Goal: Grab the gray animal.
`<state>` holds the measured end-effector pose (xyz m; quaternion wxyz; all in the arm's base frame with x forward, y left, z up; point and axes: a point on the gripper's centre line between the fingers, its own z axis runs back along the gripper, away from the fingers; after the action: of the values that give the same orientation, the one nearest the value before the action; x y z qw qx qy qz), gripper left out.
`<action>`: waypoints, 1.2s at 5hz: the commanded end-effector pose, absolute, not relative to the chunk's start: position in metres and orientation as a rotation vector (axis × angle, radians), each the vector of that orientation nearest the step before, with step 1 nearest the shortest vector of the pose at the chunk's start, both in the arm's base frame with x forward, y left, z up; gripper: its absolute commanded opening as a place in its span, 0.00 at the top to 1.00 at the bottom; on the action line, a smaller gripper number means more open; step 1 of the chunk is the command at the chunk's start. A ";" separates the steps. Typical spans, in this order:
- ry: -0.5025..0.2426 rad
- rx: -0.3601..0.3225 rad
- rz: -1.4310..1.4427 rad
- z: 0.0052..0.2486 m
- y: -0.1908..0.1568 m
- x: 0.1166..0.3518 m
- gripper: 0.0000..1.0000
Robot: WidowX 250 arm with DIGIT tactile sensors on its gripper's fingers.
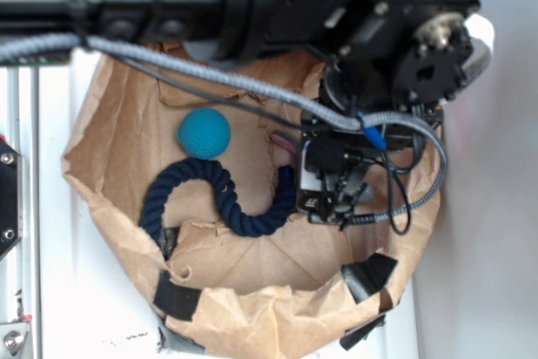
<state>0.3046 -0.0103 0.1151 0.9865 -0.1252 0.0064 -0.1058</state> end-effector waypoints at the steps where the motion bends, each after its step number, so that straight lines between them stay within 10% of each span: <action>1: -0.104 -0.243 -0.233 0.147 -0.001 0.311 1.00; 2: -0.088 -0.238 -0.227 0.125 -0.004 0.329 0.00; 6: -0.089 -0.163 -0.187 0.077 0.011 0.344 0.00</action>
<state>0.3341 0.0085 0.0637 0.9915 -0.0871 -0.0227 -0.0943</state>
